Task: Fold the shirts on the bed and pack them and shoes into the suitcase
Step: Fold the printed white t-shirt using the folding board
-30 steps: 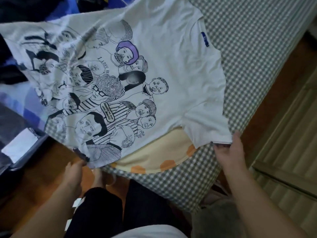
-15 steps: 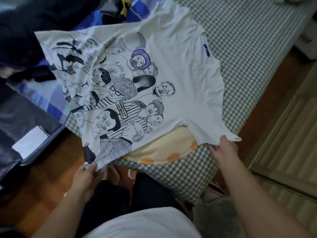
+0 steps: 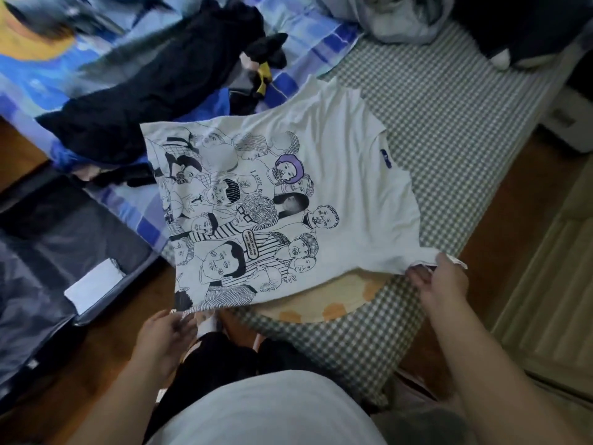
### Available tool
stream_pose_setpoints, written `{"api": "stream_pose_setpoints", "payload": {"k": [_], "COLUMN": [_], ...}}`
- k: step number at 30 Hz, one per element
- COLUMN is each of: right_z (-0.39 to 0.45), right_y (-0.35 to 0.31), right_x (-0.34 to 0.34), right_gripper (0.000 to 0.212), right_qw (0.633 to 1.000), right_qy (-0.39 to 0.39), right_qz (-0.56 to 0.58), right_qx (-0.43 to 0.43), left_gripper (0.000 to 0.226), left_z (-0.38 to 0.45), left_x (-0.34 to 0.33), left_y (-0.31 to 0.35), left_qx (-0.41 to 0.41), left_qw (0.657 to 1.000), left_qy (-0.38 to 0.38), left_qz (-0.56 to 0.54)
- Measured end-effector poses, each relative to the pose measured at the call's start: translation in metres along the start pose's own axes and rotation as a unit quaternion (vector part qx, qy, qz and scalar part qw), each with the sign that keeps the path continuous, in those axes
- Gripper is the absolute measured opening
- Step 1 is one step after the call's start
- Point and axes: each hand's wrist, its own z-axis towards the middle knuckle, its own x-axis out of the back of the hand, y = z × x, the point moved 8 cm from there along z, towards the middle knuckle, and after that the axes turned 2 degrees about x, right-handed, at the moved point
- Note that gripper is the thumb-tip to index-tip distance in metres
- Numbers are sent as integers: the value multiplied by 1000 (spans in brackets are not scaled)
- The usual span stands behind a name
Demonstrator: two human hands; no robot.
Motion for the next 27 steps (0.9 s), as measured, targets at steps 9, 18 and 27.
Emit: {"api": "stream_pose_setpoints", "payload": {"k": [9, 18, 27], "right_z": [2, 76, 197], "right_y": [-112, 29, 32], "right_x": [-190, -133, -149], "right_gripper": [20, 13, 31], "right_qw": [980, 942, 993], "right_qy": [-186, -136, -89], "right_qz": [-29, -306, -26], "right_qx": [61, 0, -75], "left_gripper": [15, 25, 12], "left_z": [7, 45, 132], "left_x": [-64, -99, -112], "left_y": [132, 57, 15], "left_qx": [-68, 11, 61], "left_qw": [988, 997, 996], "left_qy": [-67, 0, 66], "left_qz": [-121, 72, -27]}}
